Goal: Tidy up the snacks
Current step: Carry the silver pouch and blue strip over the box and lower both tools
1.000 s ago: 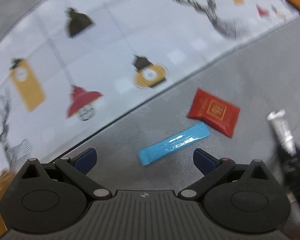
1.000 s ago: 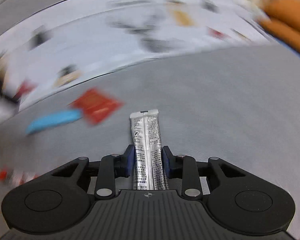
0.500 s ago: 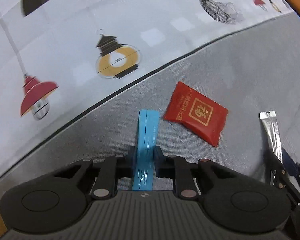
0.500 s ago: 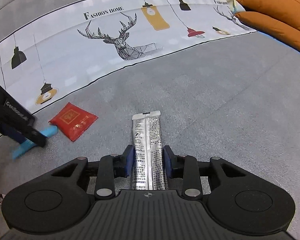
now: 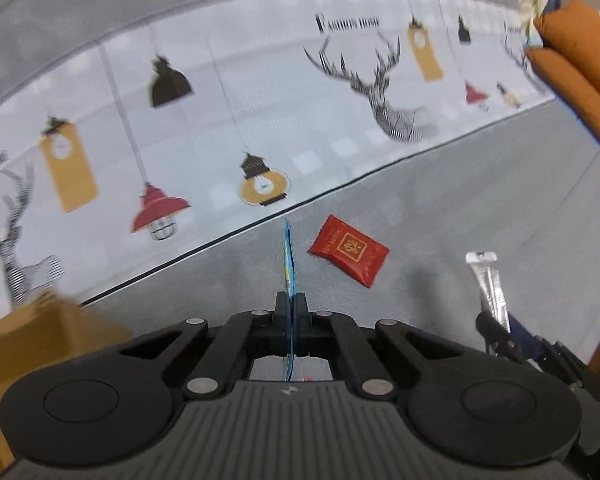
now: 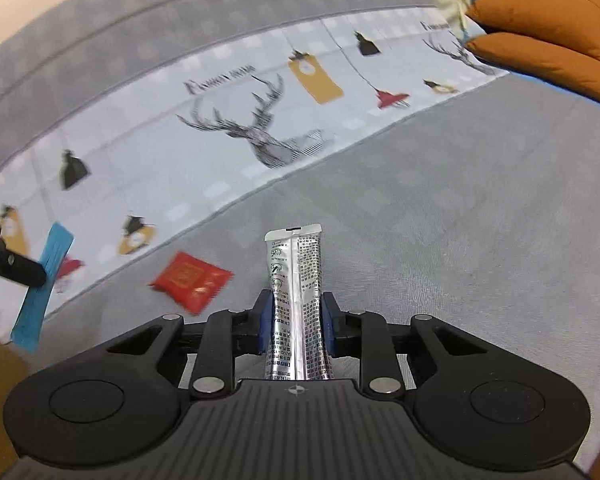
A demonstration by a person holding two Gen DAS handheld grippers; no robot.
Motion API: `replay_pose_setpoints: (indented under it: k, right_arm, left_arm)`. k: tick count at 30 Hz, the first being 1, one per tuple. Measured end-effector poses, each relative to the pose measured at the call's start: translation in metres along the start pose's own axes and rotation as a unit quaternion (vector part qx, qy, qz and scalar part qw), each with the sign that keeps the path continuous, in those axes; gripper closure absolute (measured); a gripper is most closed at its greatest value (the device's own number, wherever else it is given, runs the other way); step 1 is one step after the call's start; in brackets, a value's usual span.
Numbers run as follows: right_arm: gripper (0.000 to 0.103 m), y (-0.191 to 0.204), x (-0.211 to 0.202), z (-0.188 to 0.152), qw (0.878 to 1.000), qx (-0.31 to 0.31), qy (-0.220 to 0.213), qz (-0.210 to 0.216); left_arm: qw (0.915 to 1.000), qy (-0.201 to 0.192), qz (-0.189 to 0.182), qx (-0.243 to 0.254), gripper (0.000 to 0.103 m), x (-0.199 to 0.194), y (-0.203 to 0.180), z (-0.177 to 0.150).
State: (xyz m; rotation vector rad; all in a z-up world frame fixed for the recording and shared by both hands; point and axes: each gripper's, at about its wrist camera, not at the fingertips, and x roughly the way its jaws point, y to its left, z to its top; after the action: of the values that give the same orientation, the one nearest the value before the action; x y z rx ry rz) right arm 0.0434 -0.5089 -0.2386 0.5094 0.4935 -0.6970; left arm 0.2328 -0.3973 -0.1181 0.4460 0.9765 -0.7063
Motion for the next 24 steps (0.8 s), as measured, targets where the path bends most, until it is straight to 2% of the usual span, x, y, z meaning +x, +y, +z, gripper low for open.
replay_pose_setpoints:
  k: [2,7,10,15,19,24]
  right_arm:
    - [0.076,0.003,-0.023,0.003,1.000,-0.004,-0.002,0.018]
    - [0.076,0.011,-0.085,0.011,0.997,-0.024,-0.006,0.075]
    - [0.076,0.019,-0.123,0.012,0.994,-0.043,-0.008,0.102]
    - [0.076,0.035,-0.183,0.004,0.986,-0.084,0.001,0.146]
    - [0.076,0.054,-0.229,-0.011,0.974,-0.121,0.016,0.190]
    - [0.076,0.080,-0.274,-0.033,0.958,-0.162,0.028,0.235]
  left_arm:
    - [0.9999,-0.014,0.007,-0.005,0.103,-0.029,-0.002,-0.013]
    - [0.9991,-0.028,-0.017,-0.029,0.103,-0.094,-0.006,-0.057]
    - [0.9986,-0.042,-0.003,-0.032,0.103,-0.128,-0.004,-0.086]
    - [0.9961,-0.059,0.017,-0.063,0.103,-0.186,0.017,-0.134]
    - [0.9923,-0.071,0.046,-0.090,0.103,-0.225,0.035,-0.175]
    - [0.9863,-0.064,0.075,-0.133,0.103,-0.260,0.060,-0.230]
